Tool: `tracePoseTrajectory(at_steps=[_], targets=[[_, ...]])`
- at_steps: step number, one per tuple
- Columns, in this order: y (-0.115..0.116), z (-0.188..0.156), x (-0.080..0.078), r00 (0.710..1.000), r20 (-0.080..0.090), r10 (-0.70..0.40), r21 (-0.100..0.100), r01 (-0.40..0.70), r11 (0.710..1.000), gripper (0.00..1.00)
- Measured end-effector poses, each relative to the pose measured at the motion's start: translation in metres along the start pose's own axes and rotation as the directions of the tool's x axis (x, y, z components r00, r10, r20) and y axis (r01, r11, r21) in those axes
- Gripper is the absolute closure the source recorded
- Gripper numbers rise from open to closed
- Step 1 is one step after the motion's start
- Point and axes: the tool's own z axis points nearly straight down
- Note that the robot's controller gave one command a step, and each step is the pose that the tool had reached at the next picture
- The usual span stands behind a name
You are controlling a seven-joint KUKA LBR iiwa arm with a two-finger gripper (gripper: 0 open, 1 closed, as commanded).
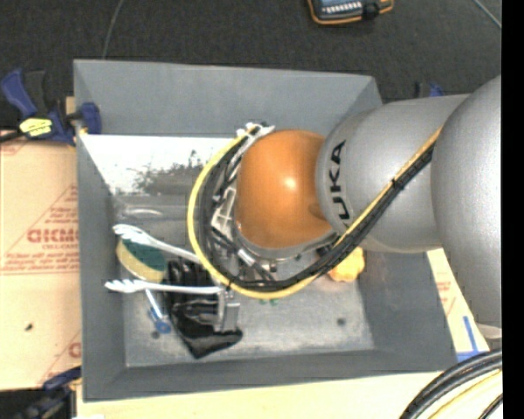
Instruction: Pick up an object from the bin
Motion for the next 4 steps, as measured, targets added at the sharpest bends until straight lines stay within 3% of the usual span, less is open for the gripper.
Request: tracePoseTrajectory(at_steps=[1,2,3,4], targets=[[-0.001,-0.004,-0.002,1.0,0.008,0.005,-0.001,-0.005,1.0,0.0],[-0.014,0.088,0.013,0.977,0.005,0.212,-0.002,-0.212,0.977,0.0],[-0.003,0.014,0.01,0.968,0.015,0.251,-0.007,-0.251,0.968,0.0],[0.029,0.057,0.006,0.969,-0.002,0.248,0.001,-0.248,0.969,0.0]])
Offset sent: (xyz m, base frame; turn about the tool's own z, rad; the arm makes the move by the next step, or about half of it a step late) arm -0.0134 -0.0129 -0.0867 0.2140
